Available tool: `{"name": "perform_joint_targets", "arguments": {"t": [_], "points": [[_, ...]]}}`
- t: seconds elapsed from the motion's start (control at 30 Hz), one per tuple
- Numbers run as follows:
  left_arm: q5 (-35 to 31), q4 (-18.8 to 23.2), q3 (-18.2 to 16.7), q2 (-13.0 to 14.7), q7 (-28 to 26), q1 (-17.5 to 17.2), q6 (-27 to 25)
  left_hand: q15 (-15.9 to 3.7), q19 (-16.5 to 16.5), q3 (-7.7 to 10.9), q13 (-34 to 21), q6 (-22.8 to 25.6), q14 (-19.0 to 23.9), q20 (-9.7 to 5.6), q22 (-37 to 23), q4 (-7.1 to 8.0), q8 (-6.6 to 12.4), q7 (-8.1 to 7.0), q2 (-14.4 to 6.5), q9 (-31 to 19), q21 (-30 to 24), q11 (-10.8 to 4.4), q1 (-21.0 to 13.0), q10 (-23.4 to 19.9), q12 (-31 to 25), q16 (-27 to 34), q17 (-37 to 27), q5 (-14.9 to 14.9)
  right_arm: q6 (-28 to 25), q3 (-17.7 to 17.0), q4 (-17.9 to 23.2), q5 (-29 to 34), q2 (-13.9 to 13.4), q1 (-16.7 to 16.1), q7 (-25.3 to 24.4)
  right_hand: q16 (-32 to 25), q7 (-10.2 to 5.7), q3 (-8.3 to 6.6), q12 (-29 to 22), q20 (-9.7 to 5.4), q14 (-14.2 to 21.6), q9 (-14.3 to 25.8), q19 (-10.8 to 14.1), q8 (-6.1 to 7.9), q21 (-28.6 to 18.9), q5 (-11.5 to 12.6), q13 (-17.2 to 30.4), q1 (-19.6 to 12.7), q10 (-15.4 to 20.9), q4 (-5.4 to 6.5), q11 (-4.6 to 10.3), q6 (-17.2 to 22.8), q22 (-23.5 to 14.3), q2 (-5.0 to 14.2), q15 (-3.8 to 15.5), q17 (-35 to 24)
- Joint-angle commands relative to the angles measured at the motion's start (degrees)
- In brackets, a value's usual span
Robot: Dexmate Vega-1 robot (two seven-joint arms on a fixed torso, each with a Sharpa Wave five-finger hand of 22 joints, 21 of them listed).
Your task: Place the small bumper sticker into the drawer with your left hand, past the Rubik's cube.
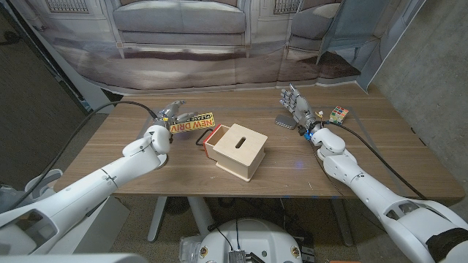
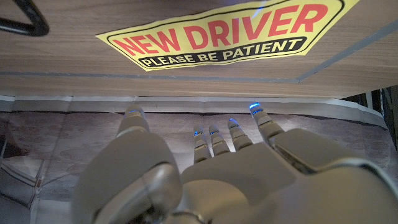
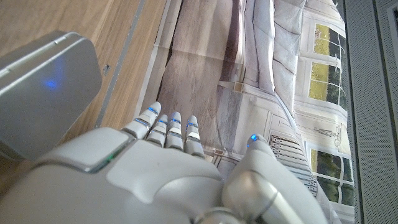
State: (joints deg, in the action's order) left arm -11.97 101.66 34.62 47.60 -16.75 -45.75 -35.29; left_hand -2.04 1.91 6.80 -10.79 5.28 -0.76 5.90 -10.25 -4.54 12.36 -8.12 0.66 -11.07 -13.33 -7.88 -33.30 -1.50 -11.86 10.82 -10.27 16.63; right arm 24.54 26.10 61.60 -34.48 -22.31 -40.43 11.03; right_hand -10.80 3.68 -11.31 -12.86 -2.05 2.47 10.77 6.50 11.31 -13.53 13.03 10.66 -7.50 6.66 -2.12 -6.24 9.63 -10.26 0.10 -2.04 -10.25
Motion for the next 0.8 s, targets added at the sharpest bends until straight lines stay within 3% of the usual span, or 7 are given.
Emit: {"name": "perform_joint_targets", "arguments": {"t": [0.03, 0.4, 0.8], "points": [[0.6, -3.2, 0.5, -1.1, 0.2, 1.0, 1.5, -0.52, 0.0, 0.19, -0.3, 0.6, 0.5, 0.06, -0.2, -0.35, 0.18, -0.13, -0.1, -0.1, 0.1, -0.1, -0.6, -0.2, -0.3, 0.3, -0.3, -0.1, -0.6, 0.5, -0.6, 0.6, 0.6, 0.9, -0.5, 0.1, -0.1, -0.19, 0.2, -0.09, 0.4, 0.2, 0.6, 0.01, 0.0, -0.3, 0.2, 0.1, 0.5, -0.24, 0.15, 0.3, -0.2, 0.59, -0.23, -0.1], [0.7, -6.9, 1.8, -2.5, 0.8, 2.6, 4.0, -0.67, -0.1, 0.16, -0.3, 0.8, 0.6, -0.14, -0.2, -0.44, 0.15, -0.08, -0.1, -0.1, 0.3, -0.06, -0.9, -0.3, -0.3, 0.3, -0.3, -0.1, -0.4, 0.7, -1.5, 0.8, 0.9, 1.5, -0.4, 0.1, -0.1, -0.15, 0.2, -0.1, 0.5, 0.2, 0.6, 0.01, 0.2, -0.3, 0.2, 0.1, 0.4, -0.27, 0.14, 0.3, -0.2, 0.63, -0.24, -0.1], [0.5, -7.2, 2.3, -3.0, 0.8, 2.8, 3.2, -0.69, -0.1, 0.14, -0.3, 1.0, 0.7, -0.27, -0.2, -0.54, 0.13, -0.06, -0.2, -0.1, 0.4, -0.11, -1.2, -0.4, -0.3, 0.3, -0.3, -0.1, -0.5, 0.7, -2.1, 0.8, 1.0, 1.9, 0.0, 0.1, -0.1, -0.11, 0.2, -0.09, 0.5, 0.2, 0.7, 0.01, 0.3, -0.3, 0.2, 0.1, 0.5, -0.3, 0.04, 0.3, -0.2, 0.66, -0.22, -0.1]]}}
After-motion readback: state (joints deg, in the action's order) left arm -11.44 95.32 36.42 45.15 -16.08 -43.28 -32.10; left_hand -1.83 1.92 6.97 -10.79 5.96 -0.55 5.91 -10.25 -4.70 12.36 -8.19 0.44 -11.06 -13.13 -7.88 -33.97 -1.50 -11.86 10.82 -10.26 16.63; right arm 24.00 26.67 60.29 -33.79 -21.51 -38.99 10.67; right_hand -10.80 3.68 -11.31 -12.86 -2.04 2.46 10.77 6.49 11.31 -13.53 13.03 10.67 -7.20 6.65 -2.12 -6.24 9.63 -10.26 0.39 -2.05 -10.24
